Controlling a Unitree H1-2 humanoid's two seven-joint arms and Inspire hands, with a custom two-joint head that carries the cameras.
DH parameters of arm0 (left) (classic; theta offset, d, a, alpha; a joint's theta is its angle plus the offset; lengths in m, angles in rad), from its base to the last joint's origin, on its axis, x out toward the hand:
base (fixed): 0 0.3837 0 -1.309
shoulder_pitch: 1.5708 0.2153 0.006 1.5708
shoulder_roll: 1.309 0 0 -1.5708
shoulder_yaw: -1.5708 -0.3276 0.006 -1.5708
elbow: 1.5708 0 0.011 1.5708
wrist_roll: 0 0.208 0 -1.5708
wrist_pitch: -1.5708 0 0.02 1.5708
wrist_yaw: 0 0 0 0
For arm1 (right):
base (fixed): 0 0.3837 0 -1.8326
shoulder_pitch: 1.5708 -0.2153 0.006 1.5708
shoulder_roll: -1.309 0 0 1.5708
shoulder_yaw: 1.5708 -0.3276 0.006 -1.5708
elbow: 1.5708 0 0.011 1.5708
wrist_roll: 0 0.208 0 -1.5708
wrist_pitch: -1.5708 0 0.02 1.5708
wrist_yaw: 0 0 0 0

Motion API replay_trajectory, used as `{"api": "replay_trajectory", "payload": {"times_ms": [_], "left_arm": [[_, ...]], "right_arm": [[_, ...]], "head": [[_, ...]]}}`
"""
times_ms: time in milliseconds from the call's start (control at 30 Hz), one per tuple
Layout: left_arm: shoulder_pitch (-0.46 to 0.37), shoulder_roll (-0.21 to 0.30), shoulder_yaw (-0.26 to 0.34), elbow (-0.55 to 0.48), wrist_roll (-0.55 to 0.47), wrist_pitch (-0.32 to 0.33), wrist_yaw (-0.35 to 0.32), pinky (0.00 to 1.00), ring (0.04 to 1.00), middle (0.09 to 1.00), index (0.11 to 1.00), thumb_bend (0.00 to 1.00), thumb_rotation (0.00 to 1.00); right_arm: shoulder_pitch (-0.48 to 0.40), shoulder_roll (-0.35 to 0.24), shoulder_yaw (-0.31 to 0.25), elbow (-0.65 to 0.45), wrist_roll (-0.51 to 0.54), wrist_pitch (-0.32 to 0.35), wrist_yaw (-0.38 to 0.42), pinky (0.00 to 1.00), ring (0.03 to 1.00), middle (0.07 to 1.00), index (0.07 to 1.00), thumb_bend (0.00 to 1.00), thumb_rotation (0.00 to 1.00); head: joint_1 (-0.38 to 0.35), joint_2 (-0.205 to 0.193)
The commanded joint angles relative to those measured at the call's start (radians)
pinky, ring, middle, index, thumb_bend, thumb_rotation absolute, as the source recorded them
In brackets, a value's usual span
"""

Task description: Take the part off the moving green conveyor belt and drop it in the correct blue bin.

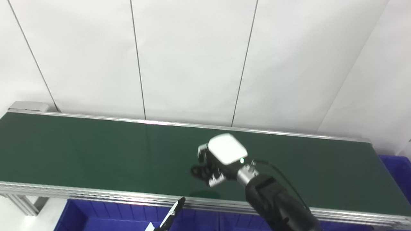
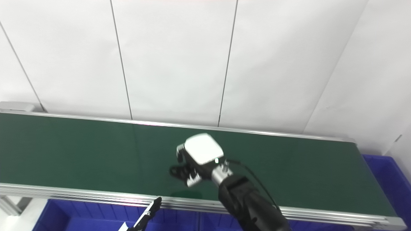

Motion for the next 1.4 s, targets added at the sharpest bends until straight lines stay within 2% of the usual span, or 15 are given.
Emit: {"api": "replay_trajectory", "payload": {"times_ms": [0, 200, 367, 500, 667, 700, 833, 1033, 1200, 1267, 1367], "left_arm": [[-0.012, -0.001, 0.005, -0.026, -0.018, -0.023, -0.003, 0.98, 1.000, 1.000, 1.000, 0.81, 0.73], [-0.009, -0.003, 0.009, -0.030, -0.025, -0.022, -0.007, 0.98, 1.000, 1.000, 1.000, 0.81, 0.72], [-0.002, -0.004, 0.012, -0.042, -0.021, -0.021, -0.009, 0.98, 1.000, 1.000, 1.000, 0.81, 0.73], [0.005, -0.007, 0.019, -0.055, -0.028, -0.018, -0.015, 0.98, 1.000, 1.000, 1.000, 0.81, 0.73], [0.017, -0.012, 0.031, -0.102, -0.029, 0.019, -0.033, 0.98, 1.000, 1.000, 1.000, 0.83, 0.75], [0.017, -0.015, 0.035, -0.107, -0.030, 0.019, -0.033, 0.98, 1.000, 1.000, 1.000, 0.82, 0.74], [0.007, -0.025, 0.046, -0.126, -0.024, 0.044, -0.042, 0.98, 1.000, 1.000, 1.000, 0.81, 0.74], [0.008, -0.038, 0.051, -0.155, -0.016, 0.079, -0.050, 0.97, 1.000, 1.000, 1.000, 0.80, 0.72], [0.008, -0.042, 0.054, -0.152, -0.010, 0.080, -0.050, 0.97, 1.000, 1.000, 1.000, 0.81, 0.73], [0.010, -0.042, 0.054, -0.152, -0.018, 0.080, -0.053, 0.97, 1.000, 1.000, 1.000, 0.81, 0.72], [0.012, -0.041, 0.057, -0.150, -0.018, 0.078, -0.053, 0.97, 1.000, 1.000, 1.000, 0.81, 0.72]], "right_arm": [[-0.034, -0.003, -0.054, -0.082, -0.006, 0.044, 0.020, 0.20, 0.360, 0.450, 0.532, 0.51, 0.00], [0.010, 0.011, -0.134, -0.260, -0.025, 0.130, 0.142, 0.24, 0.343, 0.462, 0.556, 0.51, 0.00], [0.088, 0.022, -0.184, -0.339, -0.017, 0.157, 0.187, 0.27, 0.342, 0.465, 0.554, 0.51, 0.00], [0.215, 0.022, -0.224, -0.380, 0.009, 0.147, 0.170, 0.29, 0.350, 0.470, 0.552, 0.51, 0.00], [0.362, 0.021, -0.260, -0.410, 0.034, 0.125, 0.133, 0.25, 0.344, 0.461, 0.556, 0.51, 0.00], [0.391, 0.020, -0.267, -0.413, 0.040, 0.119, 0.124, 0.23, 0.361, 0.478, 0.530, 0.51, 0.00], [0.499, 0.025, -0.291, -0.406, 0.051, 0.129, 0.094, 0.22, 0.390, 0.507, 0.489, 0.52, 0.00], [0.582, 0.019, -0.306, -0.336, 0.072, 0.096, 0.012, 0.20, 0.388, 0.508, 0.486, 0.52, 0.00], [0.596, 0.005, -0.299, -0.251, 0.072, 0.092, -0.036, 0.21, 0.394, 0.505, 0.485, 0.52, 0.00], [0.595, -0.002, -0.296, -0.211, 0.074, 0.087, -0.054, 0.22, 0.361, 0.463, 0.524, 0.51, 0.00], [0.587, -0.002, -0.288, -0.153, 0.075, 0.104, -0.057, 0.24, 0.352, 0.449, 0.538, 0.51, 0.00]], "head": [[0.001, -0.001], [0.002, 0.006], [0.005, 0.016], [0.010, 0.037], [0.029, 0.091], [0.039, 0.108], [0.072, 0.145], [0.120, 0.158], [0.146, 0.149], [0.150, 0.142], [0.146, 0.126]]}}
